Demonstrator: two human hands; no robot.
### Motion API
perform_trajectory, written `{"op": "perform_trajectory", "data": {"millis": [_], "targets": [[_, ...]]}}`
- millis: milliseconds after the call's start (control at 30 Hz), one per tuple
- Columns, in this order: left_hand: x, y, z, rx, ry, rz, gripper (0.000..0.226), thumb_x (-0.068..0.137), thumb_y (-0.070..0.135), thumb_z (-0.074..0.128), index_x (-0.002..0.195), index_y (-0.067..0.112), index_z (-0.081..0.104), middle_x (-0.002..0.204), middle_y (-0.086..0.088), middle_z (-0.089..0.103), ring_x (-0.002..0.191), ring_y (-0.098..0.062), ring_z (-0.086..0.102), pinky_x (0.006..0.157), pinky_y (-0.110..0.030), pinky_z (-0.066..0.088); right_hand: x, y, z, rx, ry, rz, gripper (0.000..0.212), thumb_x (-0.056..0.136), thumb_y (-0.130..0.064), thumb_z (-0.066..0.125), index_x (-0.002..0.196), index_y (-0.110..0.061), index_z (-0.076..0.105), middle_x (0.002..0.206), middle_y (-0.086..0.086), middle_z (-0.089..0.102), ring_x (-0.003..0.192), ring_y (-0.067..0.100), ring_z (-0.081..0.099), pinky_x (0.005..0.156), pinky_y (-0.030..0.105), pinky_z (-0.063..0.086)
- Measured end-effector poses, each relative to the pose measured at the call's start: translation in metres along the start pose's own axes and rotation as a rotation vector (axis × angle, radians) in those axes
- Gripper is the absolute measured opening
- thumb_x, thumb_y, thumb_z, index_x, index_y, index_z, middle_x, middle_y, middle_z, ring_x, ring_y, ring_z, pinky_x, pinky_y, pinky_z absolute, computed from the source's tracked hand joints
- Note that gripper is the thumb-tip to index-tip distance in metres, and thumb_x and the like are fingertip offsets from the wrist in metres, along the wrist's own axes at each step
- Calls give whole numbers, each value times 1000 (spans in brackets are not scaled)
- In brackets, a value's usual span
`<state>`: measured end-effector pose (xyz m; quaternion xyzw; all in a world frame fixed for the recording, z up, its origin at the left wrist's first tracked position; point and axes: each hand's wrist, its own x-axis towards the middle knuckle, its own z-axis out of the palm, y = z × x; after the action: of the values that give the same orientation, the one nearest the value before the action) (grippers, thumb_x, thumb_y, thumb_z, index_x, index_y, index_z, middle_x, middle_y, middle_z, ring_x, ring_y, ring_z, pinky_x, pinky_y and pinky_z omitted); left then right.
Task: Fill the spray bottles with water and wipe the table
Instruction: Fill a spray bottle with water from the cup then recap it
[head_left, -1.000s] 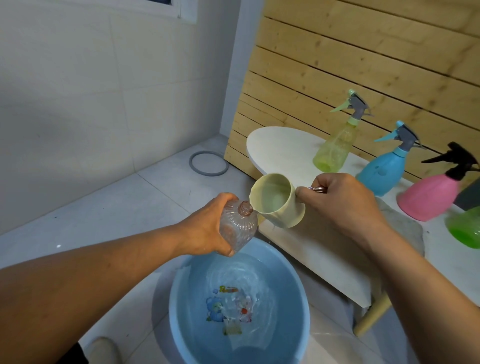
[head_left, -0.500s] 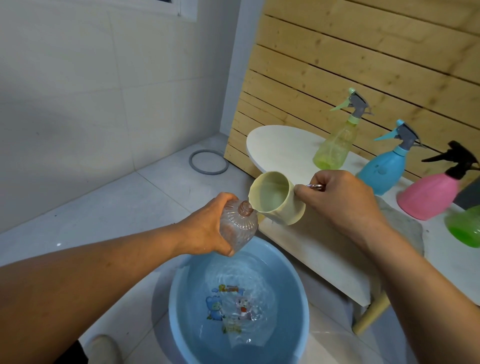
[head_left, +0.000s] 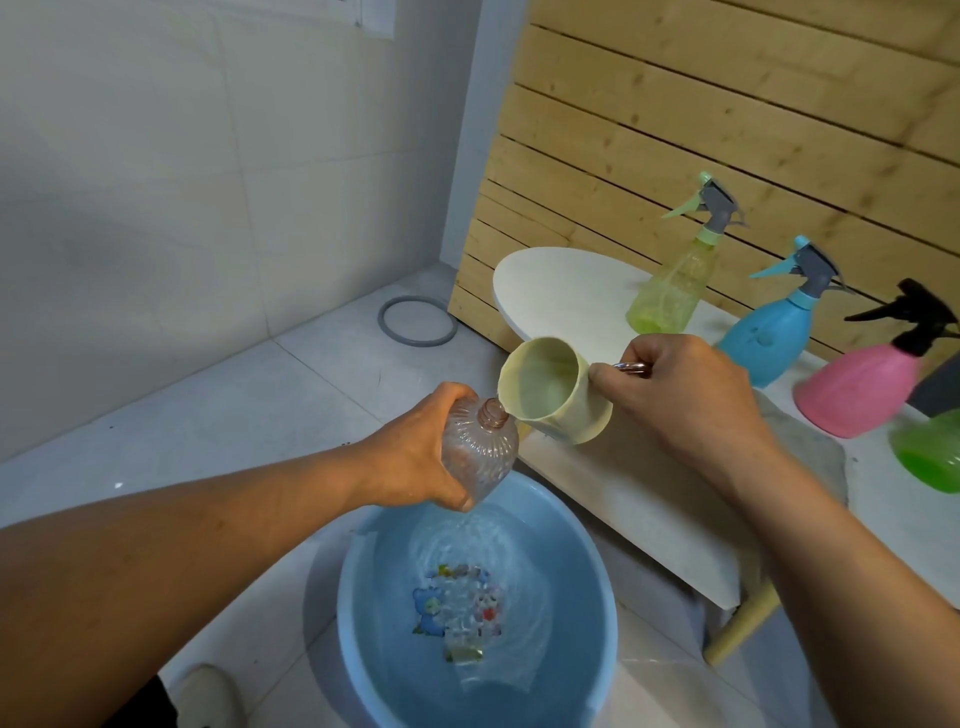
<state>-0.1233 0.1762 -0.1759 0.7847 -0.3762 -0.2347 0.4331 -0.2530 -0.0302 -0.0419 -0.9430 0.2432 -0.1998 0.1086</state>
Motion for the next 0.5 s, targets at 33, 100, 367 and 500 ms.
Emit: {"op": "perform_trajectory", "data": {"millis": [33, 100, 367, 500], "targets": [[0, 0, 0, 0, 0, 1, 107, 58, 22, 99, 137, 40, 30, 124, 14, 52, 112, -6, 57, 83, -17, 54, 0, 0, 0, 0, 2, 0, 33, 79, -43, 65, 62, -15, 58, 58, 2, 59, 63, 24, 56, 61, 33, 46], [0, 1, 0, -1, 3, 3, 106, 58, 23, 99, 136, 41, 29, 124, 15, 52, 112, -6, 57, 82, -16, 54, 0, 0, -1, -1, 8, -4, 32, 79, -43, 65, 62, -16, 58, 58, 1, 59, 65, 25, 57, 59, 33, 44], [0, 1, 0, -2, 3, 4, 107, 58, 24, 99, 136, 43, 28, 123, 18, 50, 111, -5, 56, 77, -13, 54, -1, 0, -1, -35, 34, -31, 34, 80, -44, 64, 60, -18, 56, 56, -2, 56, 61, 18, 53, 54, 29, 34], [0, 1, 0, -10, 1, 2, 107, 58, 25, 99, 136, 44, 28, 123, 18, 50, 111, -5, 56, 76, -12, 54, -2, -1, -2, -41, 42, -39, 35, 81, -45, 64, 60, -19, 54, 57, -3, 57, 61, 18, 53, 54, 29, 34]]}}
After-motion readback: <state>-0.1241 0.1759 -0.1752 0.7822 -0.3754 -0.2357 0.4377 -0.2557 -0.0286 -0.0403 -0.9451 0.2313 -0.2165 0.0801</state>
